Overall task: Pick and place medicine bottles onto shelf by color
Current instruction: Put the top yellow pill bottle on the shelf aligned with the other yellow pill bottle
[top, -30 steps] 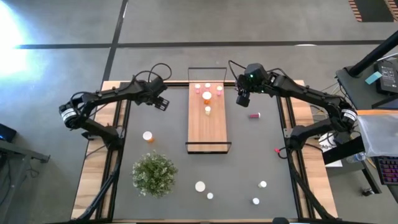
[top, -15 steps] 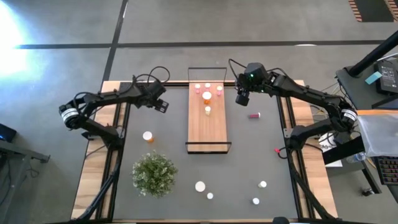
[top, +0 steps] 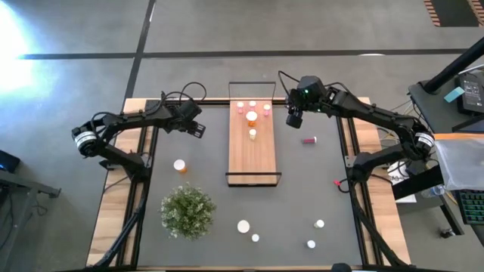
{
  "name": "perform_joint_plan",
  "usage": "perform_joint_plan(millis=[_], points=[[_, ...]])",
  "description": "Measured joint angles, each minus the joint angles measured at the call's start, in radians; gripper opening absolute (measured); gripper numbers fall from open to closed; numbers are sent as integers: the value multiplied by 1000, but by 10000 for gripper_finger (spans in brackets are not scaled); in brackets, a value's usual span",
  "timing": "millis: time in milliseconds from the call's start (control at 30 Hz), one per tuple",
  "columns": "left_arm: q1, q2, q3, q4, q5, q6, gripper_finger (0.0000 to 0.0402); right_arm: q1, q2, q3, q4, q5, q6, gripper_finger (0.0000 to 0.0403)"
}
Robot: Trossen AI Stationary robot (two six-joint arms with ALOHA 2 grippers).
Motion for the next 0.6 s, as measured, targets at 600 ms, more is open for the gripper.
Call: perform_joint_plan(millis=[600], points=[[-34, -17, 37, 58, 130, 20, 103, 0, 0, 0, -2, 0, 18, 171]])
